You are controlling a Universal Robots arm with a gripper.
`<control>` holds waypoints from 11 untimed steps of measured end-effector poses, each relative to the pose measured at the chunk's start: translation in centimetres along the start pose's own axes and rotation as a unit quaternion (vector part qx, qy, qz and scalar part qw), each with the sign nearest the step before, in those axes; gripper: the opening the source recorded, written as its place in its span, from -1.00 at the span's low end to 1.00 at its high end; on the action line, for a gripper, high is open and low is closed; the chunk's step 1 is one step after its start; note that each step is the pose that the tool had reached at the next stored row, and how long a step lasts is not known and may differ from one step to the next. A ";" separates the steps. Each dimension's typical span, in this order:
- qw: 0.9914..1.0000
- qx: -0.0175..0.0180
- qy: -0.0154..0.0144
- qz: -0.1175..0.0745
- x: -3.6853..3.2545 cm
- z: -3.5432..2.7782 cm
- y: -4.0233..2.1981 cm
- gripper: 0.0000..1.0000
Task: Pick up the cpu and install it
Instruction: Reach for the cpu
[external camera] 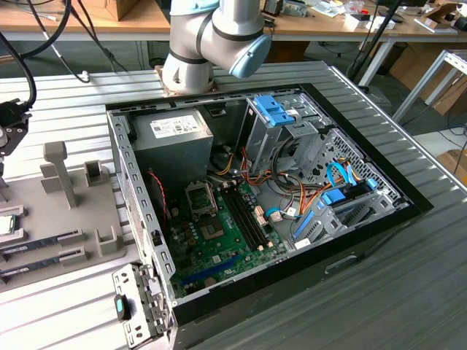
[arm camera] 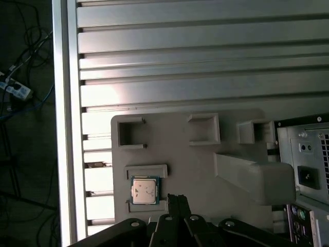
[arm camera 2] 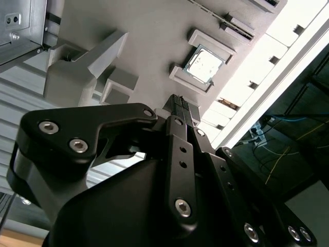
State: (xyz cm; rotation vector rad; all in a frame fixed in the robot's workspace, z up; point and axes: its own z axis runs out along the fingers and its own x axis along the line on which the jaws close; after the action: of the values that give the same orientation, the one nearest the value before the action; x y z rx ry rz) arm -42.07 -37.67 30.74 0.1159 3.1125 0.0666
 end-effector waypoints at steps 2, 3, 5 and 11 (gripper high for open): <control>1.000 0.002 0.000 0.000 0.15 0.02 0.21 -0.79; 1.000 0.007 0.000 0.000 0.24 0.04 0.51 -0.79; 1.000 0.021 -0.002 -0.001 0.28 0.06 0.89 -0.79; 0.999 0.051 -0.004 -0.002 0.55 0.14 1.84 -0.79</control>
State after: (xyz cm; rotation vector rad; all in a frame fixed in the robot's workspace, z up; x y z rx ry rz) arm -42.48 -35.79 30.66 0.1132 3.1083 -0.0937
